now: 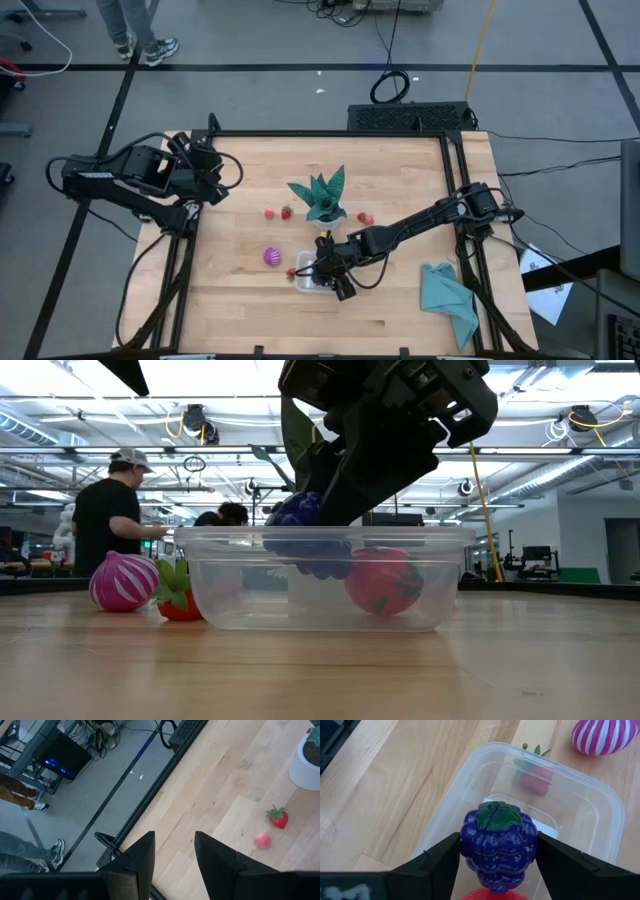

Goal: Pick and placing Produce into tupperware
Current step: Put the purple grapes into the transparent bin, then put the left pink peach into the transparent bin

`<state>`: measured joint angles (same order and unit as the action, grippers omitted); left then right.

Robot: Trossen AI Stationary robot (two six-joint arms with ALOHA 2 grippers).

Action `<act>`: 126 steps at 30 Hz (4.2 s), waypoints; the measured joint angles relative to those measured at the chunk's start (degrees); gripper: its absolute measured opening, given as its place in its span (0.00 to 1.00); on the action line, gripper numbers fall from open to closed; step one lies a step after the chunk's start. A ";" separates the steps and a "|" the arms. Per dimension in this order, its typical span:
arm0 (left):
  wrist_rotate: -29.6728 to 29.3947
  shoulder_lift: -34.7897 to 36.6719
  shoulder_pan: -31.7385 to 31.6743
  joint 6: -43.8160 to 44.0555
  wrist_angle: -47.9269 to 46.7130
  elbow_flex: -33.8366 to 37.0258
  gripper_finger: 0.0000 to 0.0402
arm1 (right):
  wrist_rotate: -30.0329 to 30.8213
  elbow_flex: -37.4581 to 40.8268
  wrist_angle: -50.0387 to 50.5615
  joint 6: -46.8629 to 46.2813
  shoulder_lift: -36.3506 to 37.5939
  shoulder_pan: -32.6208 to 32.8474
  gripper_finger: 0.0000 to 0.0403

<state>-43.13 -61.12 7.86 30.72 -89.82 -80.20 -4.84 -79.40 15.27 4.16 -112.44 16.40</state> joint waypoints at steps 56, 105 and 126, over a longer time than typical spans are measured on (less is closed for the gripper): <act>6.23 -8.45 2.40 1.20 0.21 0.01 0.36 | 60.32 -15.85 37.41 -8.95 26.28 14.84 0.70; 34.96 -14.35 -21.97 6.65 35.02 29.81 0.36 | 58.57 -15.82 44.54 -13.94 34.77 14.84 0.70; 33.69 -14.32 -12.37 -15.17 33.98 29.81 0.36 | 58.55 -15.80 42.80 -13.97 34.77 14.83 0.70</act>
<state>-9.45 -75.44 -4.51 15.55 -55.84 -50.39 53.71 -95.20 58.07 -9.80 -77.67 31.24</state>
